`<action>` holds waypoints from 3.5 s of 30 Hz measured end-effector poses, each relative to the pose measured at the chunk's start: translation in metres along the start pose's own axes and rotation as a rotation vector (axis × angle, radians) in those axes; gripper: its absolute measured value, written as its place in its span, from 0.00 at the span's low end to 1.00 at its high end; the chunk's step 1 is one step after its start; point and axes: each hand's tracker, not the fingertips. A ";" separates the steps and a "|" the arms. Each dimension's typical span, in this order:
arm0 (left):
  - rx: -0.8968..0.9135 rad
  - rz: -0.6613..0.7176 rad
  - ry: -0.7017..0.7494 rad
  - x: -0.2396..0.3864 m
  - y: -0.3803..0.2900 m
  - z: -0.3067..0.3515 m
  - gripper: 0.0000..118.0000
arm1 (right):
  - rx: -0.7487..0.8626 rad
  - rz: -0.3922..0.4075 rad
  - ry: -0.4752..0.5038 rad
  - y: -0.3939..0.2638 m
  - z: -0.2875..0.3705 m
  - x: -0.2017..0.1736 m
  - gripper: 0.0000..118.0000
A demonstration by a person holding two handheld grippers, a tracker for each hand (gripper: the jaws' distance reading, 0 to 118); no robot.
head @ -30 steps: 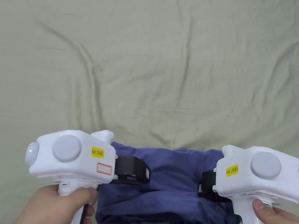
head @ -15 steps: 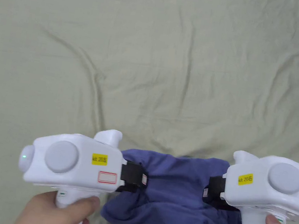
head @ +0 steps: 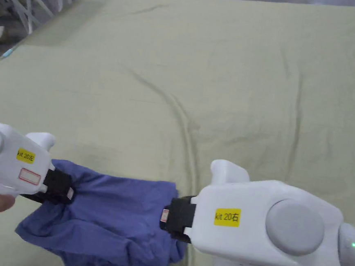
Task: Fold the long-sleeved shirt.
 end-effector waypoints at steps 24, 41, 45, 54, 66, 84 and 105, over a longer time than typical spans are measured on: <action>0.387 0.170 -0.084 0.010 -0.019 0.115 0.00 | 0.338 0.130 -0.101 0.016 0.124 0.004 0.00; 1.000 -0.098 -0.079 0.281 -0.156 0.243 0.00 | 0.925 0.393 -0.657 -0.097 0.338 -0.042 0.00; 1.029 -0.081 -0.087 0.282 -0.183 0.257 0.00 | 0.960 0.352 -0.613 -0.121 0.353 -0.044 0.04; 1.191 -0.127 -0.095 0.303 -0.206 0.295 1.00 | 1.034 0.314 -0.524 -0.135 0.384 -0.046 1.00; 1.117 -0.162 -0.136 0.311 -0.214 0.300 1.00 | 0.943 0.381 -0.640 -0.144 0.360 -0.065 1.00; 1.107 -0.176 -0.185 0.311 -0.221 0.310 1.00 | 0.919 0.370 -0.580 -0.143 0.362 -0.070 1.00; 1.109 -0.190 -0.190 0.306 -0.223 0.317 1.00 | 0.920 0.351 -0.606 -0.141 0.361 -0.072 1.00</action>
